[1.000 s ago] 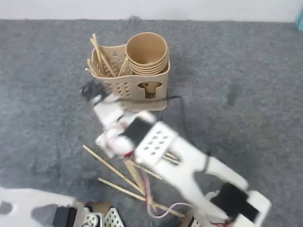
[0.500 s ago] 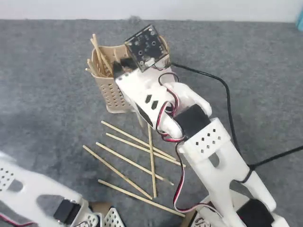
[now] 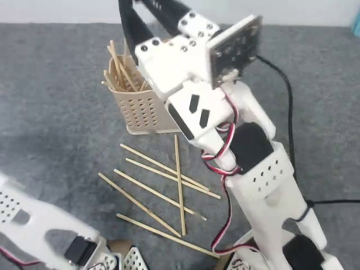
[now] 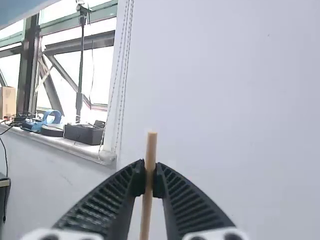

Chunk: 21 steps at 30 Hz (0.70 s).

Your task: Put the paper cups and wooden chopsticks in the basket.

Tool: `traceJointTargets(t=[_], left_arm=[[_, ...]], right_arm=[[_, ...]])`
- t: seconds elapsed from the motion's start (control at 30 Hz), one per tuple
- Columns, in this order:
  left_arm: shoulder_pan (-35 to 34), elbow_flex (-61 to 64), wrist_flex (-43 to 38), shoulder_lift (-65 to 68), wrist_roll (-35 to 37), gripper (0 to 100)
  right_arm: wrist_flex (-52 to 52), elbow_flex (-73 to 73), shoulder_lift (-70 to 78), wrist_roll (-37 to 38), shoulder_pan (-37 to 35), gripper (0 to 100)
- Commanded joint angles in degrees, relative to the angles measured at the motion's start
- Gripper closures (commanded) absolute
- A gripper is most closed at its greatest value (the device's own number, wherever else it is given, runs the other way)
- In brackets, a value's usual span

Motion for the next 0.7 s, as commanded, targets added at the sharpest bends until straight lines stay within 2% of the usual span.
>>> traceJointTargets(t=[0.0, 0.17, 0.23, 0.33, 0.53, 0.67], left_arm=[[3.34, -2.15, 2.29, -2.02, -1.67, 86], [6.59, 0.40, 2.29, -6.42, -1.85, 86], [8.09, 4.62, 2.29, -10.11, -2.73, 86], [11.25, 14.99, 2.20, -16.97, -5.54, 86], [17.05, 39.52, 2.02, -31.74, -6.42, 86], [22.33, 53.67, -0.70, -41.41, -7.30, 86]], right_arm=[[-1.10, -5.36, 3.82, 0.79, 1.01, 99.1], [-1.10, -5.45, 10.95, 0.62, 3.30, 99.1], [-1.10, -5.45, 13.58, -2.37, 4.70, 99.1], [-0.92, -5.36, 17.19, -6.42, 6.81, 99.1], [6.11, -5.45, 21.85, -6.33, 7.52, 98.3], [10.59, -5.80, 21.76, -6.33, 6.20, 85.9]])
